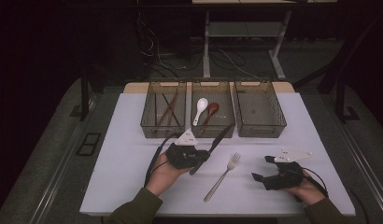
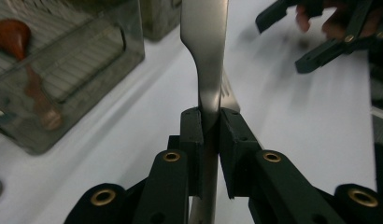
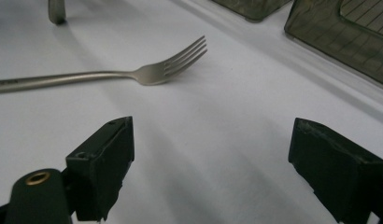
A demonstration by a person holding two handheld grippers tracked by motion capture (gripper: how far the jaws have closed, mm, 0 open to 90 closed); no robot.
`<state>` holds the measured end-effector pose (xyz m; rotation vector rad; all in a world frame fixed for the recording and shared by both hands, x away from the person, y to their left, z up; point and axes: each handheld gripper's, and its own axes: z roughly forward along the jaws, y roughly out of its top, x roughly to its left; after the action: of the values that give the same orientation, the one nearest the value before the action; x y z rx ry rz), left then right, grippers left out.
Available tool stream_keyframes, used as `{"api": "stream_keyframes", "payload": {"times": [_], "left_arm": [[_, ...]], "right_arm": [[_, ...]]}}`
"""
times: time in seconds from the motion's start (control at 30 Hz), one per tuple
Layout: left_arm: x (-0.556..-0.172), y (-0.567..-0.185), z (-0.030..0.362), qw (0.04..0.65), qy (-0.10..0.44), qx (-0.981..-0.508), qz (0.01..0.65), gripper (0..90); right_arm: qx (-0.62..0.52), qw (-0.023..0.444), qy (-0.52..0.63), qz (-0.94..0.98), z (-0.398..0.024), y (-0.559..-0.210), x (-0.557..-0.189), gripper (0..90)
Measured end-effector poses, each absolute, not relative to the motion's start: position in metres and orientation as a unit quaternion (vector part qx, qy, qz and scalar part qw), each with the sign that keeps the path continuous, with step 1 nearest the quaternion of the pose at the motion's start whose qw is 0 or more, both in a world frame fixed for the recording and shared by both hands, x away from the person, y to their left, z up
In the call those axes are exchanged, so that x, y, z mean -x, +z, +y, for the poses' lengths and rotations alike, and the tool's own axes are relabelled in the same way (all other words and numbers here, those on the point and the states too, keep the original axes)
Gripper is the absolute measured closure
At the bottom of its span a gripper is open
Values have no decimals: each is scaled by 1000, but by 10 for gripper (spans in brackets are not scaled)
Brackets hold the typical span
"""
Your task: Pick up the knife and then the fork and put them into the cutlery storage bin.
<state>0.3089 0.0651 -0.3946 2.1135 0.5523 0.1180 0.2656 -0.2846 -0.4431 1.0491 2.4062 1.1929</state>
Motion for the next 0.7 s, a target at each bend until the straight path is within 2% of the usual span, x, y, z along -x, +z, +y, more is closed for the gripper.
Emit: {"api": "stream_keyframes", "payload": {"times": [0.1, 0.23, 0.5, 0.7], "left_arm": [[-308, -393, 67, 465, 53, -854, 224, 798], [-307, -394, 68, 472, 57, -850, 226, 798], [-307, -396, 68, 481, 75, -839, 244, 797], [-307, -398, 65, 487, 86, -832, 252, 797]], "right_arm": [[-362, 126, 413, 826, -282, -435, -269, 139], [-360, 96, 441, 816, -280, -424, -276, 146], [-355, 93, 467, 804, -258, -406, -290, 171], [-345, 72, 502, 789, -242, -391, -302, 263]]}}
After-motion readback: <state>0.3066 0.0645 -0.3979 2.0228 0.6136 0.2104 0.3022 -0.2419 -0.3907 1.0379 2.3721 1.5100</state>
